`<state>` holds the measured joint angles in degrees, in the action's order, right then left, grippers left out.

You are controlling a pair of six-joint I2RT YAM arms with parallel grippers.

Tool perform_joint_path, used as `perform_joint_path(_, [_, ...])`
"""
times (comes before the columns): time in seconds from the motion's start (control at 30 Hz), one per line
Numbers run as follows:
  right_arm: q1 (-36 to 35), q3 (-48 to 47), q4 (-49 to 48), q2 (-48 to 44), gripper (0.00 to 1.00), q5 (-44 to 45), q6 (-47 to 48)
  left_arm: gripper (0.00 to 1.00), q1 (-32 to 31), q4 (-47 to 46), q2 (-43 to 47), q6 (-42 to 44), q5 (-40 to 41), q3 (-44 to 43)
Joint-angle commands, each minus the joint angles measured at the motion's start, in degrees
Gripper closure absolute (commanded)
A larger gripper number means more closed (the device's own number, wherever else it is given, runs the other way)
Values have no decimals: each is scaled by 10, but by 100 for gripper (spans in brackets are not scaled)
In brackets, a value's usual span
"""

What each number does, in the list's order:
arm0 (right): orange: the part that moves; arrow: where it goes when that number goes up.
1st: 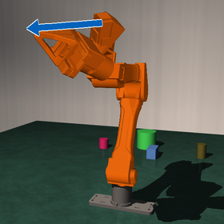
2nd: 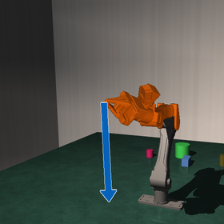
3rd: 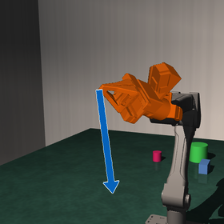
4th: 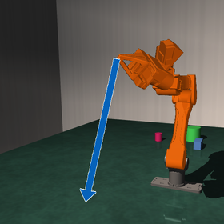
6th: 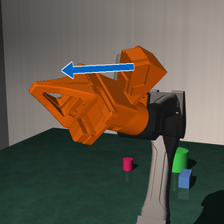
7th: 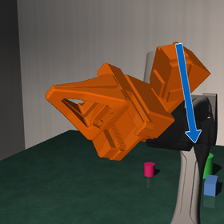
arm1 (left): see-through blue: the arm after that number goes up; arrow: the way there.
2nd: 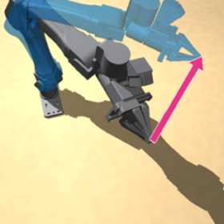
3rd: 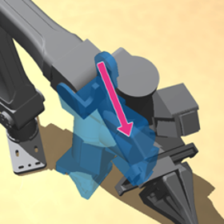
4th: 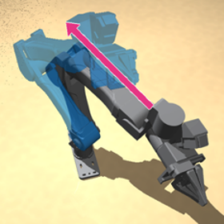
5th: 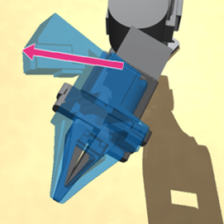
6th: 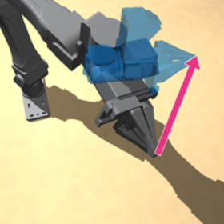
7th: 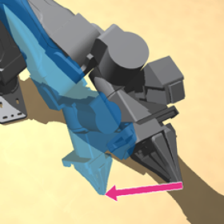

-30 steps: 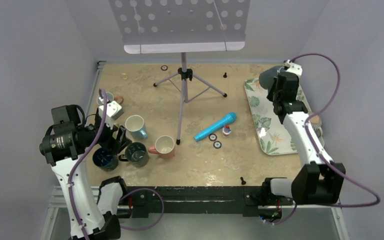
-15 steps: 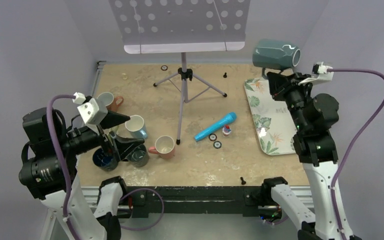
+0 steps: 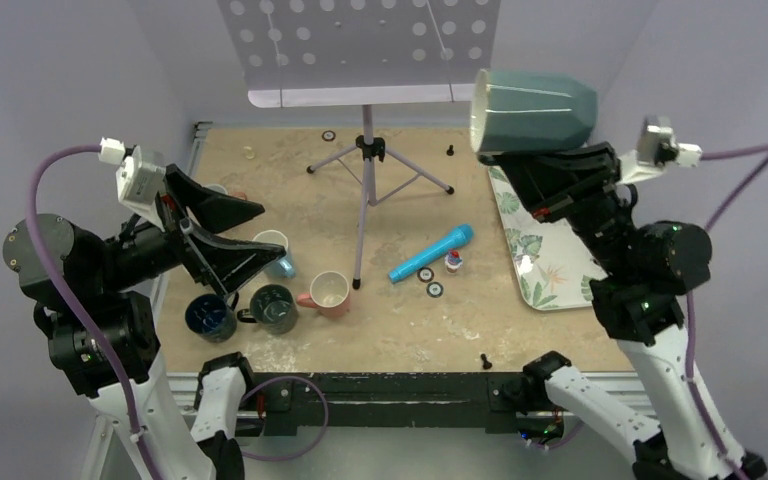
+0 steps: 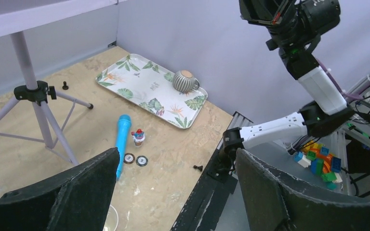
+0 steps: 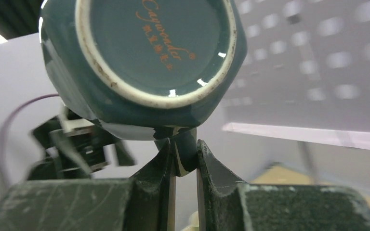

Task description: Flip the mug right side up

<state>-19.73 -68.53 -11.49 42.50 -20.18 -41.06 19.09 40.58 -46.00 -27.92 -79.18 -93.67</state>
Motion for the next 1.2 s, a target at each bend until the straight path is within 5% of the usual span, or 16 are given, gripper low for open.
perform_joint_path(0.0, [-189, -79, -68, 100, 100, 78, 42, 6, -2, -164, -1, -177, 3, 0])
perform_joint_path(0.3, [-359, -176, -116, 261, 100, 103, 59, 7, -7, -244, 2, -287, -38, -1])
perform_joint_path(0.8, [-455, -228, -123, 370, 100, 66, 62, 16, -7, -235, -15, -220, 46, -41])
perform_joint_path(0.9, [-479, -243, -112, 396, 100, 63, 71, 26, -7, -191, -13, -178, 72, -36])
perform_joint_path(1.0, [-481, -244, -103, 411, 100, 62, 66, 52, -7, -159, -12, -145, 85, -33])
perform_joint_path(1.13, [-481, -242, -79, 414, 100, 63, 83, 99, -7, -78, -11, -63, 130, -34])
perform_joint_path(1.17, [-481, -241, -71, 411, 100, 68, 90, 100, -7, -44, -12, -25, 144, -37])
